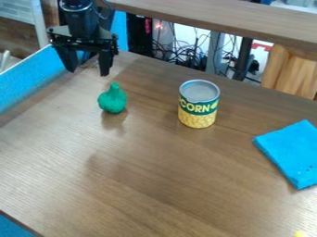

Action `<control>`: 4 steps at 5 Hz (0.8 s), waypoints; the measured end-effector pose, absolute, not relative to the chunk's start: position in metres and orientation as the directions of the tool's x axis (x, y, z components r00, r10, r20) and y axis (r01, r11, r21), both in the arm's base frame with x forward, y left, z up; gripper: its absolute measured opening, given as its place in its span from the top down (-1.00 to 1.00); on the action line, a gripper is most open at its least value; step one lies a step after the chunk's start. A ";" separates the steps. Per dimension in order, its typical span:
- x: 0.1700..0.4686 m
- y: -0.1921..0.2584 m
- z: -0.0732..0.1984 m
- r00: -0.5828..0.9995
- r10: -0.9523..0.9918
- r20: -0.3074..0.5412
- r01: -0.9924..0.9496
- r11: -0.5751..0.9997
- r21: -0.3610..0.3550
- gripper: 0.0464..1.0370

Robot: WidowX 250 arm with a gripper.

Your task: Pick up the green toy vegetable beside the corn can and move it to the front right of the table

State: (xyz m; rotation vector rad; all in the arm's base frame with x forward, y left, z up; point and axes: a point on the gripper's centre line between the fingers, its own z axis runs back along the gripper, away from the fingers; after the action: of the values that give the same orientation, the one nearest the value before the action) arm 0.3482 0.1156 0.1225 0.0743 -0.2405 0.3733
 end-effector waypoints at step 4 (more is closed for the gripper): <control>0.355 0.117 0.084 0.935 0.292 0.203 -0.306 0.951 0.043 -0.93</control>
State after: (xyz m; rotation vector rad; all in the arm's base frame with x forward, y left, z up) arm 0.3554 0.1171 0.0838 0.0749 -0.1966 0.3059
